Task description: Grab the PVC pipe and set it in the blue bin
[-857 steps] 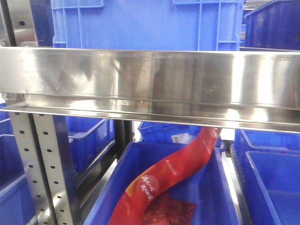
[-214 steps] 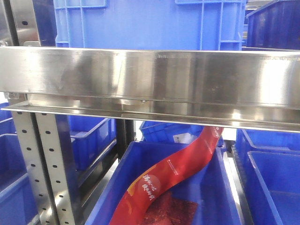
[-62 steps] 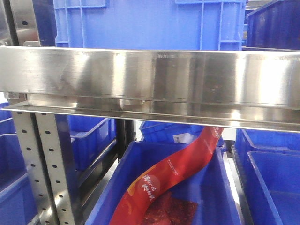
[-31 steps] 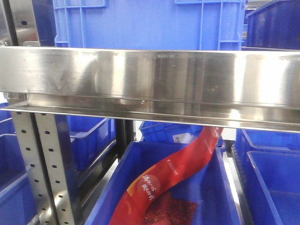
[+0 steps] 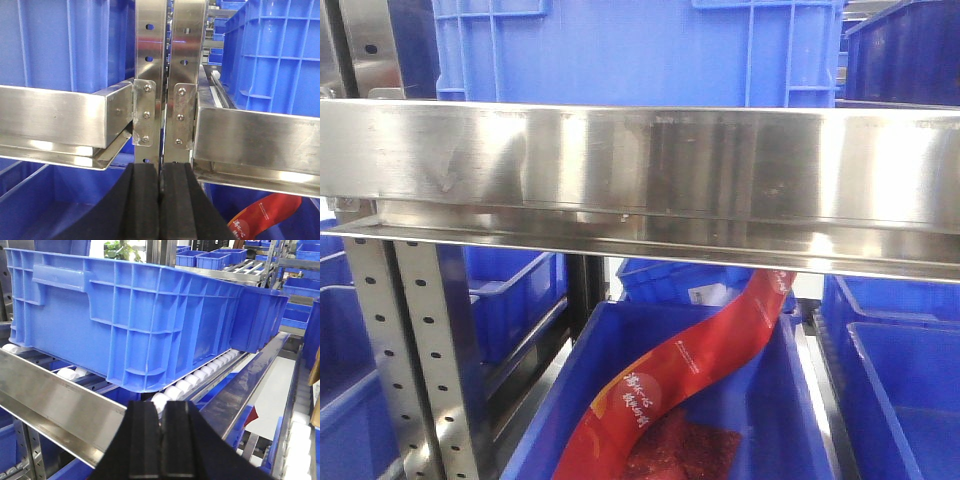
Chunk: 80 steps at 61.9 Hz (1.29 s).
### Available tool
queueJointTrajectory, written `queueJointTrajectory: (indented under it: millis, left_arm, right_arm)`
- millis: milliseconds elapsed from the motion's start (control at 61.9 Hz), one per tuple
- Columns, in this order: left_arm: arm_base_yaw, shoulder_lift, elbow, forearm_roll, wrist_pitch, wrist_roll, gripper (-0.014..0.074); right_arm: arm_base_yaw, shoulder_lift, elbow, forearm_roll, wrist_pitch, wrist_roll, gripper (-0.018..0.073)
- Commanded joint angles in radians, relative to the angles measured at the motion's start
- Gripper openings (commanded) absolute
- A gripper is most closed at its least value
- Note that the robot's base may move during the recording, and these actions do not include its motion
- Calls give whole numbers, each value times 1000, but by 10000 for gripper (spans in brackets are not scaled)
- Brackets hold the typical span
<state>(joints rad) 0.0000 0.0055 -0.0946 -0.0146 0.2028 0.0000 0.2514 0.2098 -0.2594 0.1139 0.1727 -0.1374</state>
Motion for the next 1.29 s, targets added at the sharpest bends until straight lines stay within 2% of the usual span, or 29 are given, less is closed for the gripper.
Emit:
queueJointTrajectory:
  millis: [0,1276]
  left_arm:
    - [1,-5,2,2,-9,0,-111]
    - [1,-5,2,2,-9,0,-111]
  right_arm:
    - [-3,-6,5,-6,-24,1,-162]
    - [-3,-6,5,-6,-24,1,-162]
